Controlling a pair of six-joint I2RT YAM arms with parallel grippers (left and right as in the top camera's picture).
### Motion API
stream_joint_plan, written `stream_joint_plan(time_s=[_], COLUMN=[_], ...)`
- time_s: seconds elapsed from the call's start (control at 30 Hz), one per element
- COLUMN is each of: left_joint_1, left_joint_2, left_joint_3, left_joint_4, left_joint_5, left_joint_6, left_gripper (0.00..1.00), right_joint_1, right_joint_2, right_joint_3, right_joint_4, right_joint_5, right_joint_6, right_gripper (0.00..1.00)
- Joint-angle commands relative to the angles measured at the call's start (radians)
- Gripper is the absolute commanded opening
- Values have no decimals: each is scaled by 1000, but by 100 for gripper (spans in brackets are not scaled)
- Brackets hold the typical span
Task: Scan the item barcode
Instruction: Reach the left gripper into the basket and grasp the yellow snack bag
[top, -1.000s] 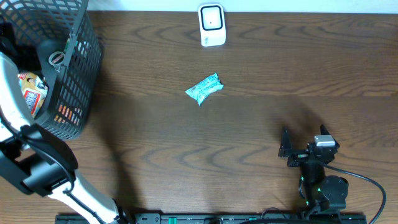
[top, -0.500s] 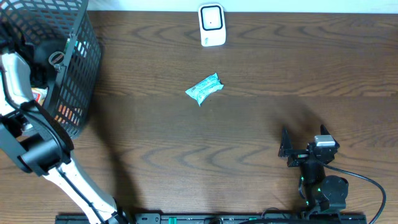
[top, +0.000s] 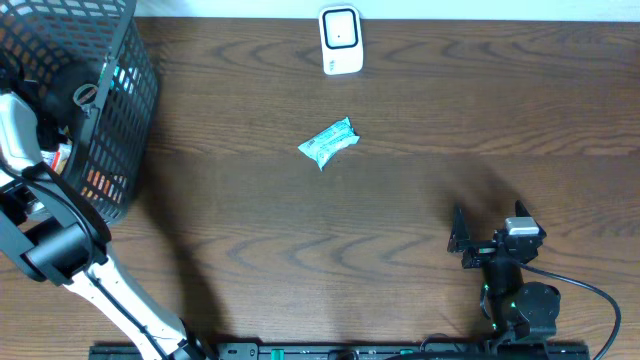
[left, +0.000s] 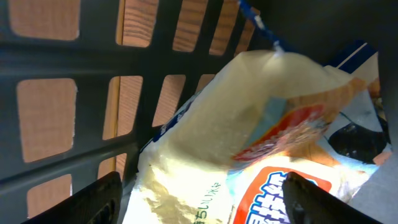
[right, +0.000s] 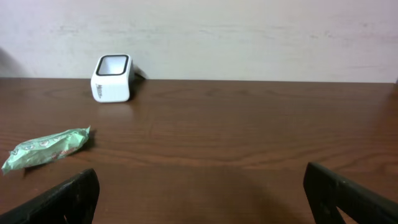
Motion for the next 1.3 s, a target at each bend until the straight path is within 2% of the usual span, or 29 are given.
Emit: stream_joint_plan(time_s=[0.0, 0.17, 0.4, 0.43, 0.53, 0.77, 0.9, 1.03, 1.13, 1.27], left_joint_1=[32, 41, 42, 42, 41, 42, 42, 42, 42, 42], left_joint_2=[-4, 5, 11, 11, -5, -92, -198, -345, -459, -598], left_joint_3=[-19, -91, -217, -217, -216, -214, -195, -193, -193, -193], left_joint_4=[-30, -36, -18, -25, -57, -96, -61, 105, 243, 375], left_joint_5=[80, 126, 145, 167, 287, 520, 723, 827, 829, 829], left_joint_6=[-10, -10, -10, -10, -10, -14, -37, -237, -410, -542], left_gripper=[79, 64, 63, 58, 8, 7, 7, 7, 7, 7], right_joint_1=[3, 3, 3, 3, 3, 3, 3, 3, 3, 3], right_joint_2=[-5, -5, -5, -5, -5, -5, -5, -5, -5, -5], right_joint_3=[-2, -2, -2, -2, -2, -2, -2, -2, -2, -2], right_joint_4=[-4, -4, -4, -4, -4, -4, -4, -4, -4, -4], right_joint_5=[6, 6, 6, 6, 6, 6, 6, 6, 6, 6], right_joint_6=[10, 10, 10, 10, 10, 10, 10, 10, 10, 10], right_gripper=[99, 99, 99, 99, 99, 99, 99, 99, 99, 99])
